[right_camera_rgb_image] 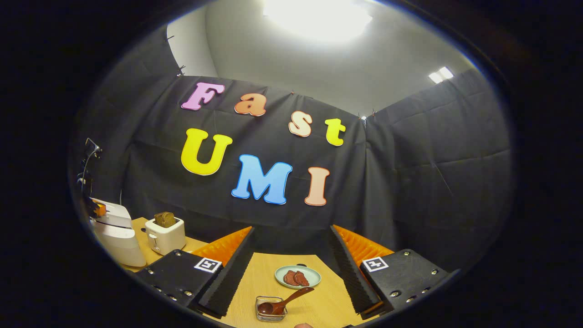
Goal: Close the left gripper, press the button to open the rice cooker; take a wooden spoon from the chopstick holder with the right hand, scoop a spoonful of rice and pour it into the rice cooker, then put the wooden spoon back into the chopstick holder.
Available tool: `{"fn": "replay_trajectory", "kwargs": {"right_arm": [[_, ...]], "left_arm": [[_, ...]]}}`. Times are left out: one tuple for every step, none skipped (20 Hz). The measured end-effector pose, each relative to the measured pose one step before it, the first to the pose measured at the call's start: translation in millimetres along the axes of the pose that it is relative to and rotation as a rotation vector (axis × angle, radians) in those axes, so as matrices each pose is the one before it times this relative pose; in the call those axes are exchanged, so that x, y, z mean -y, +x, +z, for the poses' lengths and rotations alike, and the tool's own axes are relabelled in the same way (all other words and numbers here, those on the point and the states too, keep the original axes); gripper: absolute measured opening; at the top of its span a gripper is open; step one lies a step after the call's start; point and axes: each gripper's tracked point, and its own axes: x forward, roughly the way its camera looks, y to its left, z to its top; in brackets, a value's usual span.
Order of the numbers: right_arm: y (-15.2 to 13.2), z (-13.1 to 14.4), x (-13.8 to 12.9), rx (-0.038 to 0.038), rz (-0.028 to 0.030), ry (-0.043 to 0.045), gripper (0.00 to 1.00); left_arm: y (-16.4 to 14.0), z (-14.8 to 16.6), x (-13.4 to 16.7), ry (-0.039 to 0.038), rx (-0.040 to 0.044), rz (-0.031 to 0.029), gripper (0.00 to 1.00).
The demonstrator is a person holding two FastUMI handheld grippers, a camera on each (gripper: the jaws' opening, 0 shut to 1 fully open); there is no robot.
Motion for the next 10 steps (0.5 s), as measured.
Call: {"fn": "replay_trajectory", "kwargs": {"right_arm": [[1.65, -2.13, 5.16, -0.0018, -0.00206, 0.00273, 0.96], [1.81, -0.88, 4.09, -0.0013, 0.00099, 0.00933, 0.97], [1.53, -1.76, 4.78, -0.00045, 0.00086, 0.01235, 0.96], [1.62, -1.73, 4.83, -0.00116, 0.00026, 0.01051, 0.96], [2.73, -2.83, 6.01, -0.00274, -0.00219, 0.00701, 0.96], [3.79, -3.45, 5.39, -0.00525, -0.00222, 0.00006, 0.96], [3.49, -5.33, 4.64, -0.00856, -0.0002, -0.00296, 0.96], [4.32, -4.77, 3.08, -0.01126, 0.00608, -0.00036, 0.96], [3.95, -4.73, 1.94, -0.01105, 0.00939, 0.00506, 0.96], [4.22, -3.57, 1.98, -0.0076, 0.00865, 0.00856, 0.97]], "left_arm": [[-5.2, 12.04, -3.32, 0.00588, 0.02785, 0.01997, 0.09], [-6.33, 14.57, -4.82, 0.01107, 0.03242, 0.02168, 0.09], [-7.38, 14.31, -1.47, 0.00713, 0.03195, 0.0134, 0.1], [-9.25, 12.37, 2.89, -0.00655, 0.02022, -0.00149, 0.11], [-10.64, 11.57, 7.17, -0.01684, 0.02175, -0.00965, 0.11], [-6.36, 11.89, 5.38, -0.01333, 0.0242, -0.00872, 0.17], [-6.65, 12.19, 5.57, -0.01008, 0.03745, -0.00119, 0.24], [-9.58, 11.82, 4.65, -0.0084, 0.03564, -0.00756, 0.42], [-9.99, 12.02, 7.73, -0.00576, 0.03335, -0.00559, 0.6], [-7.91, 8.85, 7.18, -0.00387, 0.01984, -0.00637, 0.79]]}}
